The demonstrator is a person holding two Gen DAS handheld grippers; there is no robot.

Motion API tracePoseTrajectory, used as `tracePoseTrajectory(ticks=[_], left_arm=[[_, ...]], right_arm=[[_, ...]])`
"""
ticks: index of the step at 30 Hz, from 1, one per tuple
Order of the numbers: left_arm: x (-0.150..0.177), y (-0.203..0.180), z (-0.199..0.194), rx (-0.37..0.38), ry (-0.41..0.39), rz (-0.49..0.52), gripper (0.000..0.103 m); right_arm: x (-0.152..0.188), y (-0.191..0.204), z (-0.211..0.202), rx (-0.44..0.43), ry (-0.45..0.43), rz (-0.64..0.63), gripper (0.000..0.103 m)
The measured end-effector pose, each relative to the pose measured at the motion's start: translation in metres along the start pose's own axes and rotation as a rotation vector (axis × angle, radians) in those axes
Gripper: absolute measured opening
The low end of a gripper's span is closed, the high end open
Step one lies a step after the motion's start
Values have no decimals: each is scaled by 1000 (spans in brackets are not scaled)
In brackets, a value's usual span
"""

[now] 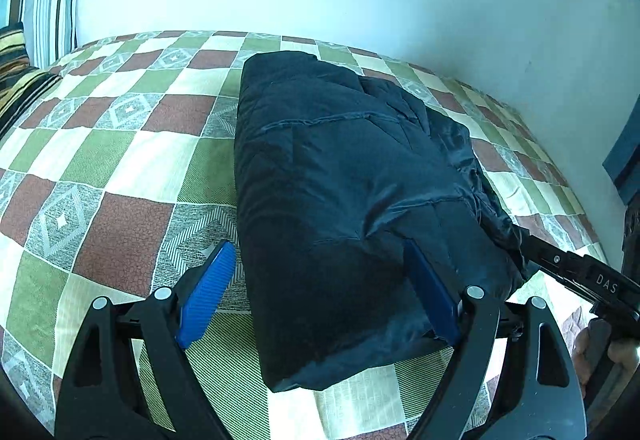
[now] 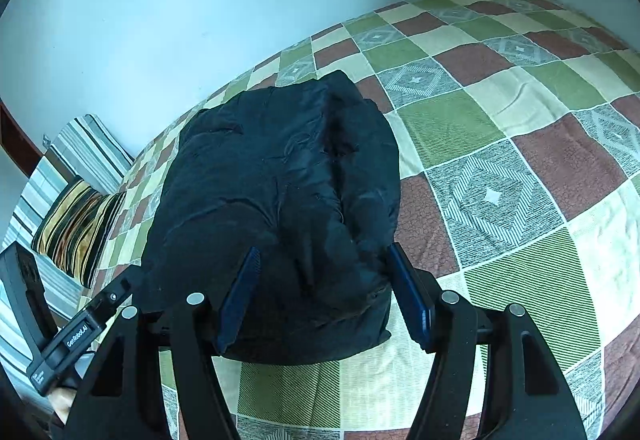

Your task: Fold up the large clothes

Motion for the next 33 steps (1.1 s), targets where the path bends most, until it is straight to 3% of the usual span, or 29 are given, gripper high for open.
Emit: tracePoseTrajectory(ticks=[16,21,29,33], left_arm=[[-1,4,12,-9,9,-12,86],[-1,-2,2,-76,-17,22,86],[-1,-11,-26,-143,-82,32,86],[1,-16,-44,-201,-136,31,92]], right_arm=[[0,-4,23,-2,27,28,66],[-1,8,9,60,-33,-15,66],[0,45,-26,232,-153,-137,68],[3,60,-38,266,-188,-187,70]])
Point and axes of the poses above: each gripper's, at about its wrist camera, not at the fingertips, and z roughly the way its jaws point, y to its left, x to its underside, the point moved 2 cm from there along z, roughly the way its jaws point, and after that the axes turned 14 degrees about y, right-handed, at the moved point
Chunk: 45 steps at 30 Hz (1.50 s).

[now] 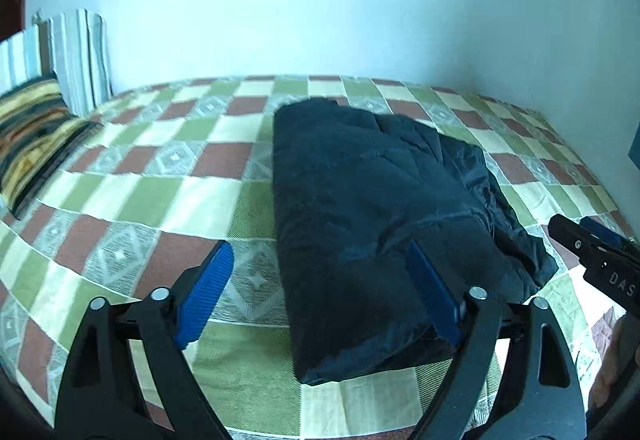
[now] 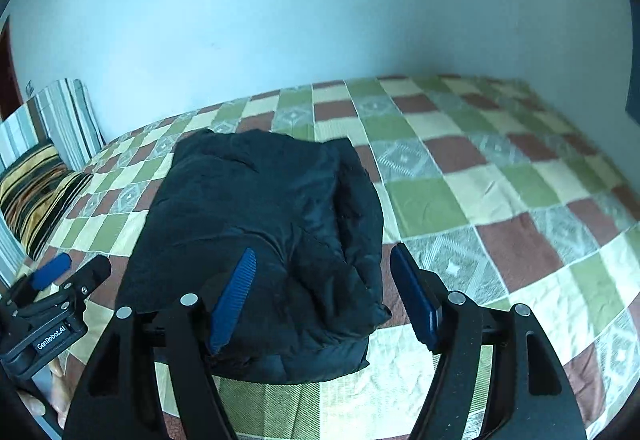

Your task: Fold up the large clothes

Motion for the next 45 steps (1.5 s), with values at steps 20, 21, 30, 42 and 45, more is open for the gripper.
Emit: tracePoseTrajectory(ticks=[20,21,30,42,45], left_arm=[[5,-4,-53,-65,-106,-36,94],[5,-5,-55,-65,-110,-36,94],[9,-9,-66,-76,-134,-42,99],[10,-9,-76,-81,-154,-42,99],[10,-8,-78,-77,-154,-44,99]], right_arm=[[10,16,-44,9,-88,-51,73],[10,16,-45,8,-90,-51,73],[14,18,-52,11,-106,-56,76],[17,19,-57,10,-111,-53,76],[17,20,-57,11,-111,-54,76]])
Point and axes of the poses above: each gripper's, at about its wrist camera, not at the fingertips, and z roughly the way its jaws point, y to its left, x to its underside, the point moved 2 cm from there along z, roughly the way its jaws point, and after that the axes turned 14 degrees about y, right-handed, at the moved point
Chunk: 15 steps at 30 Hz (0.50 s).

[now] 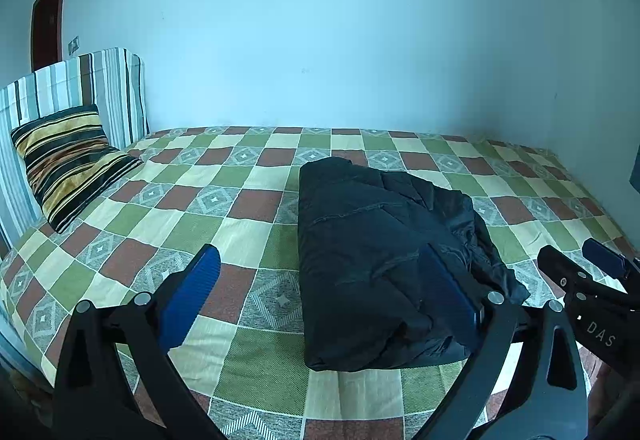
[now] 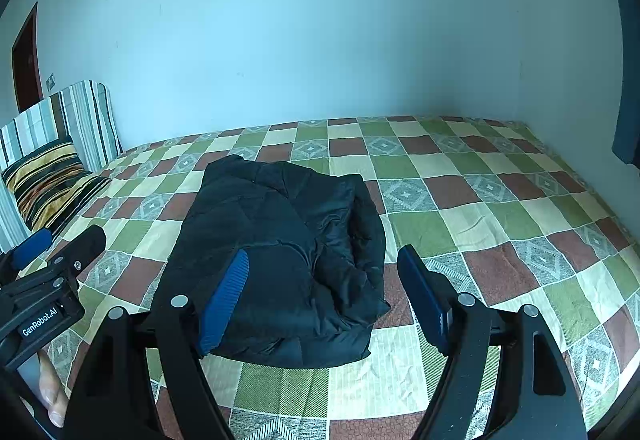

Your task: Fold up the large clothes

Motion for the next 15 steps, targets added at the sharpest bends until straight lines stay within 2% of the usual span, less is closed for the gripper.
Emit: tracePoseTrajectory(ticks=[15], left_arm=[[1,3,-3,-22,9,-6,100]], right_arm=[[2,1,-5,-1,-8,-5,76]])
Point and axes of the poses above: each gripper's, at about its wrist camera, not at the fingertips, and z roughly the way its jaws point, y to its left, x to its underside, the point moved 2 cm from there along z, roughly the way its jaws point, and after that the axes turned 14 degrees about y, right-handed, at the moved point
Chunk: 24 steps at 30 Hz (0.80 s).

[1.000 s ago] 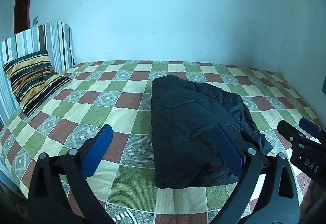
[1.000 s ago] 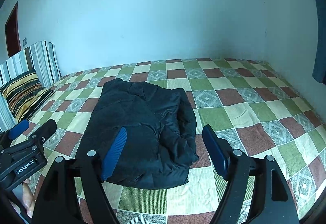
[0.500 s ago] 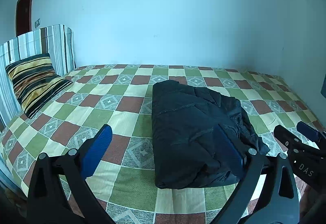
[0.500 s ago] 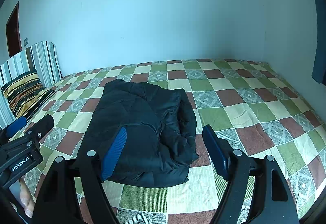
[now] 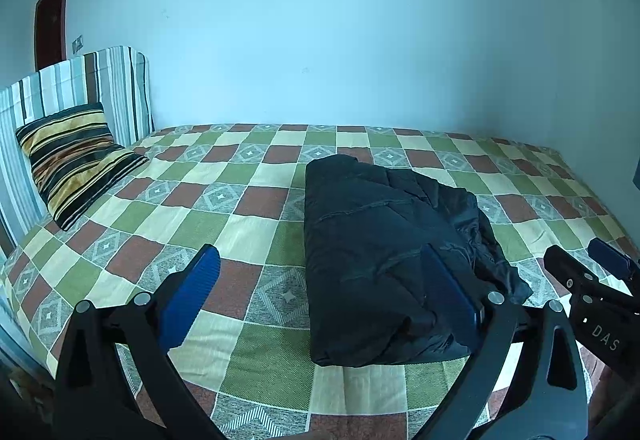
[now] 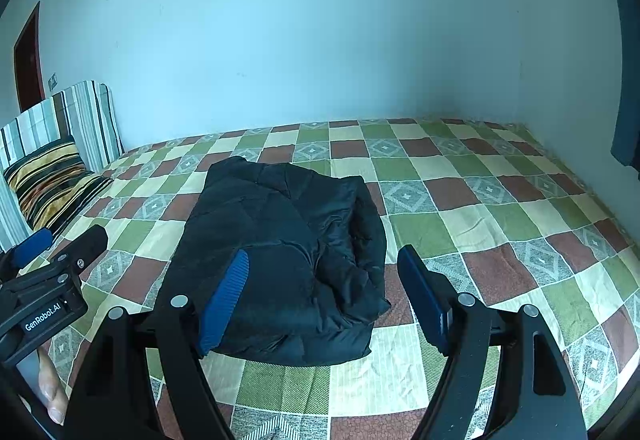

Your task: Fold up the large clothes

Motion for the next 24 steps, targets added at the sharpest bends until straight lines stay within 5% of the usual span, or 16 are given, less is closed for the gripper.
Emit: tracePoseTrajectory(ticks=[24], left_arm=[[3,4,3,22,9,-7,101]], right_arm=[[5,1,-1,0,10,-9,76]])
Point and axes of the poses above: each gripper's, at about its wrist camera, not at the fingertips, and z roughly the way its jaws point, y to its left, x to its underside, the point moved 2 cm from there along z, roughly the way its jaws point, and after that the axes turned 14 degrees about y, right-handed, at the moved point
